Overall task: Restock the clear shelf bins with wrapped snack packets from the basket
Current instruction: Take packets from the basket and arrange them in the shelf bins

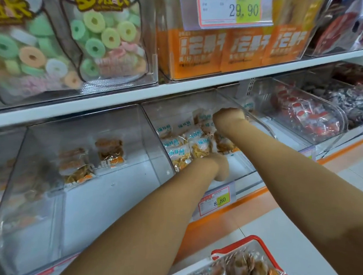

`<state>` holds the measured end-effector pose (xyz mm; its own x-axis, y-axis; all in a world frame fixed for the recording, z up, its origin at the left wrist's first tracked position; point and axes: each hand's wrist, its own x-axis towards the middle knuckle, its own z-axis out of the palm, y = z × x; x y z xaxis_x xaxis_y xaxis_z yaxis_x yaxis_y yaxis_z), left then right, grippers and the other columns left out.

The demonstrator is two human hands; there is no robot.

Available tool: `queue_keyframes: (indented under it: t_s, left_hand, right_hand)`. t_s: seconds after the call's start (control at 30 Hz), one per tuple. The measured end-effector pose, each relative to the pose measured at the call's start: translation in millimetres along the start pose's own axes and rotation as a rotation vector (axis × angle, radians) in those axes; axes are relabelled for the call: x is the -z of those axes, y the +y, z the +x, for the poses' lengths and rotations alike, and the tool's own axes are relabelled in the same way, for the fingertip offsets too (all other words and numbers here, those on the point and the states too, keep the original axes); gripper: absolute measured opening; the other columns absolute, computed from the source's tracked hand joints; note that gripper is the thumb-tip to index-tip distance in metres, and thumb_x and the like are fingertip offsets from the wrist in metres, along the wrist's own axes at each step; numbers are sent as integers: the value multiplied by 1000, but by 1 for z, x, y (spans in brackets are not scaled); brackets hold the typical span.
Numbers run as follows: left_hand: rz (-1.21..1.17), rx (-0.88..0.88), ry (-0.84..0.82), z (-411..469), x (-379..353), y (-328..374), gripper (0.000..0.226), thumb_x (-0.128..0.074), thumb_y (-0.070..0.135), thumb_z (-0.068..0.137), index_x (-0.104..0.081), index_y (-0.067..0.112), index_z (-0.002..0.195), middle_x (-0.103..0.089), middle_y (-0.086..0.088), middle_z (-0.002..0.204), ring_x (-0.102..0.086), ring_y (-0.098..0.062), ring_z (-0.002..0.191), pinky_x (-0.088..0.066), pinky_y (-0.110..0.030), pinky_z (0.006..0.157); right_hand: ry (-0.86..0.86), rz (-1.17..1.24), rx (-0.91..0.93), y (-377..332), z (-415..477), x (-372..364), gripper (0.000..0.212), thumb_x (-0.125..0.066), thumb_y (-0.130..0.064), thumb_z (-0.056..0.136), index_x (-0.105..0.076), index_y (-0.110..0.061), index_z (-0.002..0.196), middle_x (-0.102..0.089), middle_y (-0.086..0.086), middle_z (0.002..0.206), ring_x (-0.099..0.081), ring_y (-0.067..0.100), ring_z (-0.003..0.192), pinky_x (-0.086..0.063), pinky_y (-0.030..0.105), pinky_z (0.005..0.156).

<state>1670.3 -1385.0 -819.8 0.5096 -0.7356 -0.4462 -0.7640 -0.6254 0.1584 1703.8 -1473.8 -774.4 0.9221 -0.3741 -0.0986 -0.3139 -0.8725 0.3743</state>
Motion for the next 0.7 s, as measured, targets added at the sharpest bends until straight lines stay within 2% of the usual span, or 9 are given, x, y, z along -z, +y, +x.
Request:
queue_keyframes:
  t_s: [0.1, 0.17, 0.23, 0.3, 0.4, 0.53, 0.6, 0.7]
  left_hand:
    - [10, 30, -8, 2, 1, 0, 31, -35, 6, 98, -53, -3, 122, -52, -16, 106, -50, -25, 88, -42, -30, 67]
    - [16, 75, -9, 0, 2, 1, 34, -35, 8, 98, -50, -3, 126, -53, -19, 120, -53, -28, 99, -45, -32, 78]
    - [22, 116, 6, 0, 1, 2, 38, -34, 9, 98, -44, -4, 133, -46, -21, 135, -50, -32, 119, -45, -35, 92]
    - [24, 145, 23, 0, 0, 1, 39, -36, 10, 97, -44, -3, 133, -45, -20, 137, -47, -32, 124, -44, -36, 96]
    - [17, 168, 45, 2, 0, -1, 40, -39, 11, 96, -44, -3, 133, -49, -18, 132, -51, -31, 120, -46, -35, 93]
    - [-6, 159, 58, 3, 1, -2, 39, -40, 11, 96, -44, -1, 132, -53, -17, 128, -55, -29, 115, -47, -32, 88]
    - [17, 138, 81, 0, 3, -4, 36, -42, 9, 95, -48, -1, 129, -54, -16, 124, -56, -29, 111, -47, -33, 84]
    - [120, 106, 152, -11, 8, -15, 31, -44, 3, 92, -51, 2, 122, -54, -9, 106, -57, -27, 102, -44, -32, 74]
  right_hand:
    - [90, 41, 16, -1, 4, -9, 13, -49, 0, 92, -59, -6, 96, -64, 12, 107, -59, 26, 92, -40, 30, 71]
    - [137, 58, 38, -1, 7, -14, 14, -48, 2, 91, -52, -6, 81, -65, 12, 105, -60, 27, 89, -41, 31, 69]
    - [168, 72, 84, 2, 10, -22, 13, -48, 2, 90, -61, -2, 90, -66, 12, 106, -61, 29, 92, -44, 31, 70]
    - [209, 125, 114, 7, 17, -32, 26, -52, -1, 89, -67, -8, 109, -67, 11, 107, -63, 29, 97, -50, 31, 75]
    - [225, 275, 92, 6, 21, -44, 31, -56, -2, 87, -66, -8, 116, -65, 13, 113, -63, 31, 99, -53, 36, 83]
    - [243, 547, 25, 3, 9, -47, 49, -58, 2, 84, -50, -7, 131, -46, 17, 128, -61, 36, 99, -50, 37, 84]
    - [293, 607, 22, 6, -4, -46, 48, -58, 3, 83, -50, -6, 128, -43, 18, 128, -60, 38, 98, -47, 36, 80]
    - [280, 653, 44, 11, -27, -47, 28, -57, 1, 83, -60, -3, 111, -59, 18, 112, -60, 35, 97, -41, 29, 74]
